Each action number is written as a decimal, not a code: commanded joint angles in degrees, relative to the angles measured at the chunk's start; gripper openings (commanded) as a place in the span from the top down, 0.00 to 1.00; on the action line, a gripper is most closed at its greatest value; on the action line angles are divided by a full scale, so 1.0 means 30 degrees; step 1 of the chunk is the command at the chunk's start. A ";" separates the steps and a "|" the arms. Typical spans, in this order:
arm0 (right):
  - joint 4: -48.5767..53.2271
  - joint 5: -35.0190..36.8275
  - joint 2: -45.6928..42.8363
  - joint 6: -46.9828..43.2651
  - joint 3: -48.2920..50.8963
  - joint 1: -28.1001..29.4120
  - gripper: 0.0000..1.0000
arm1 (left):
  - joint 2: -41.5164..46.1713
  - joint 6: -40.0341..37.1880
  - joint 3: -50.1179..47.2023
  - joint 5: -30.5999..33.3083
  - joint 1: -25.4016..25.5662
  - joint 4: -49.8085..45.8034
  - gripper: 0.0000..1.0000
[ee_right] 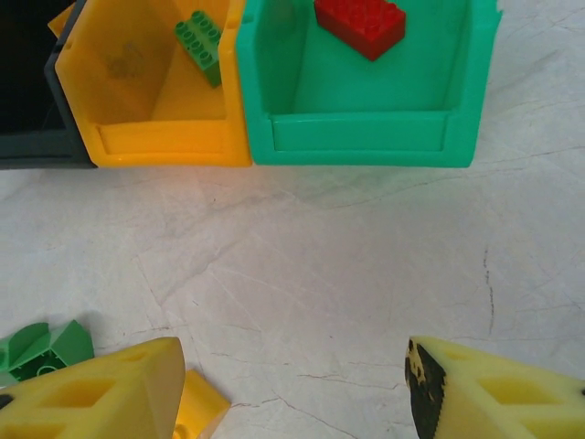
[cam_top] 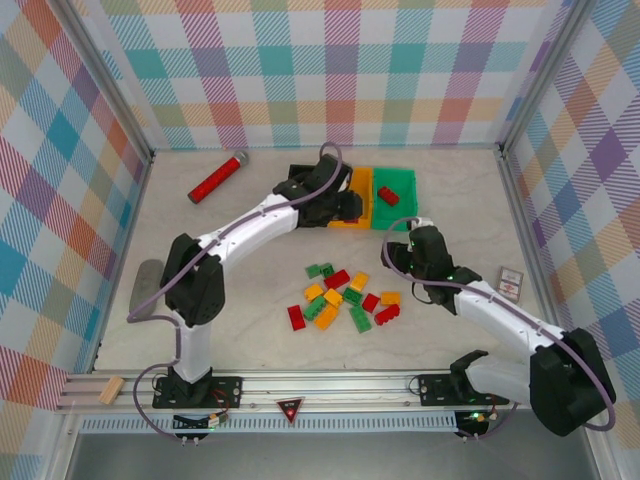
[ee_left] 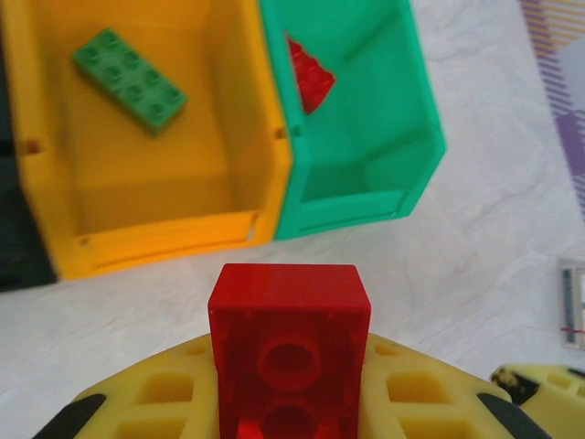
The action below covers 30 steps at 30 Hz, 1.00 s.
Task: Sort the legos into containers by color
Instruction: Place the lego in the container.
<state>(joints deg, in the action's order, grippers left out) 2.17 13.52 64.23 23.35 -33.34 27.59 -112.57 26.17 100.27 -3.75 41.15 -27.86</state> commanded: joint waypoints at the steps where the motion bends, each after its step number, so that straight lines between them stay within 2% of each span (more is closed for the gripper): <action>1: -0.0393 0.0152 -0.1001 0.0593 0.0522 -0.0228 0.34 | -0.1276 0.0688 0.1735 -0.0735 0.0314 0.1889 0.79; 5: -0.0378 0.0152 -0.1539 0.0553 0.0663 -0.0292 0.34 | -0.3465 0.1367 0.4014 -0.1810 0.0489 0.3142 0.80; 14: -0.0896 -0.0670 -0.0993 0.0653 0.0713 -0.0295 0.34 | -0.8905 0.2040 1.0220 -0.1331 0.0706 0.4513 0.79; 15: -0.0900 -0.0668 -0.0940 0.0638 0.0693 -0.0317 0.34 | -0.9341 0.2049 1.0687 -0.1268 0.0719 0.4567 0.74; 16: -0.0873 -0.0668 -0.0848 0.0583 0.0632 -0.0306 0.34 | -0.9727 0.2070 1.1268 -0.1162 0.0705 0.4497 0.63; 18: -0.0866 -0.0796 -0.0764 0.0537 0.0545 -0.0319 0.34 | -1.0128 0.2083 1.1813 -0.1144 0.0698 0.4280 0.56; 22: -0.0828 -0.1029 -0.0326 0.0447 0.0345 -0.0314 0.34 | -0.9408 0.1780 1.0884 -0.0985 0.0684 0.4423 0.36; 25: -0.1287 -0.1716 -0.0257 0.0633 0.0471 -0.0321 0.34 | -0.7944 0.1345 0.9149 -0.0818 0.0683 0.4867 0.28; 30: -0.1356 -0.2100 0.0062 0.0653 0.0392 -0.0320 0.34 | -0.4448 0.0824 0.4622 -0.0491 0.0465 0.6246 0.28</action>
<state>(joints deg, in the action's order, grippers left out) -0.32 8.91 63.86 24.86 -31.70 26.94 -134.32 30.61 118.43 -6.39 42.92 -12.99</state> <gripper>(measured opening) 0.660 0.719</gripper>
